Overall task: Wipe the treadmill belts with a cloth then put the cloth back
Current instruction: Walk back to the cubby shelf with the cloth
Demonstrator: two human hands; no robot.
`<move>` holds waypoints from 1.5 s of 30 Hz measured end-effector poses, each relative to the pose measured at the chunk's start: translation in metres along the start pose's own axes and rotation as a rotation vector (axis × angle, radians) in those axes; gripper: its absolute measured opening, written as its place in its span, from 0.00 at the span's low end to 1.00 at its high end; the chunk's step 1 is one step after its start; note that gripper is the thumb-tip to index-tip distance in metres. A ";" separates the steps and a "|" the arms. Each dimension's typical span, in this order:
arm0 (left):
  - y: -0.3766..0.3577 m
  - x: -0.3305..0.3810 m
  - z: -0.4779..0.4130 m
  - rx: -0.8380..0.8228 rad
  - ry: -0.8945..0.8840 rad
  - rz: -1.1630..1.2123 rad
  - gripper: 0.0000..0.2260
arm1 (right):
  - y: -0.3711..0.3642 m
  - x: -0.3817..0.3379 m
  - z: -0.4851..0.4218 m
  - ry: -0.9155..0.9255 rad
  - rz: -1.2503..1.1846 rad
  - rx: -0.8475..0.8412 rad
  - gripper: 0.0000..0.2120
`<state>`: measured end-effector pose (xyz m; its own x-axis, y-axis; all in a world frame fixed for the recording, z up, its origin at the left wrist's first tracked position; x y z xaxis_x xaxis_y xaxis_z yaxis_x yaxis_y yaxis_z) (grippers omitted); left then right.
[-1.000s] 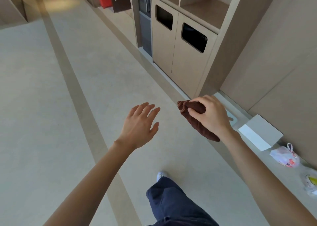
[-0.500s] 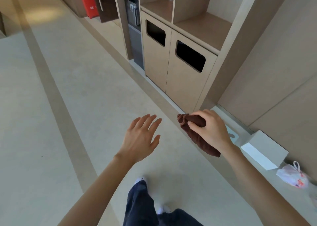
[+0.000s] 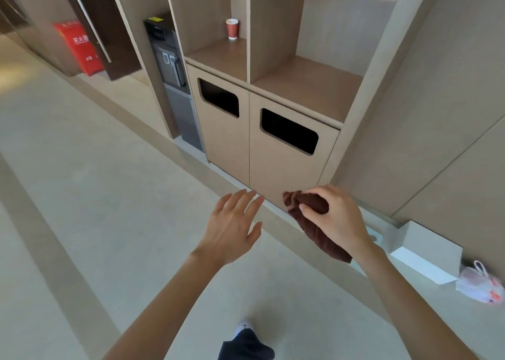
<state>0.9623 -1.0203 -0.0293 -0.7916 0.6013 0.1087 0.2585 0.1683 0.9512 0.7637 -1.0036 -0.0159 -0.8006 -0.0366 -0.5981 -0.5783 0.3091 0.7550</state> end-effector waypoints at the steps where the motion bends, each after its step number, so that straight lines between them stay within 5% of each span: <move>1: -0.002 -0.009 -0.009 -0.009 -0.017 0.004 0.22 | -0.005 -0.004 -0.008 -0.008 -0.005 0.010 0.09; 13: -0.034 -0.080 -0.095 0.006 -0.064 0.097 0.22 | -0.034 0.003 -0.098 -0.109 0.029 0.027 0.10; 45: -0.140 -0.118 -0.456 -0.004 -0.405 0.144 0.21 | -0.053 0.157 -0.406 -0.243 0.162 0.189 0.09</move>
<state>0.7669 -1.4714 -0.0437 -0.4658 0.8768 0.1191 0.3477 0.0576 0.9358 0.6052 -1.4114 -0.0408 -0.8055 0.2473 -0.5385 -0.3894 0.4641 0.7956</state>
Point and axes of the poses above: each hand's wrist, its own z-axis away from the middle knuckle, its own y-axis out of the back of the hand, x = y × z, the point moved 7 cm from there along -z, towards the middle knuckle, and after that the axes turned 4 degrees about x, right-handed, at the moved point
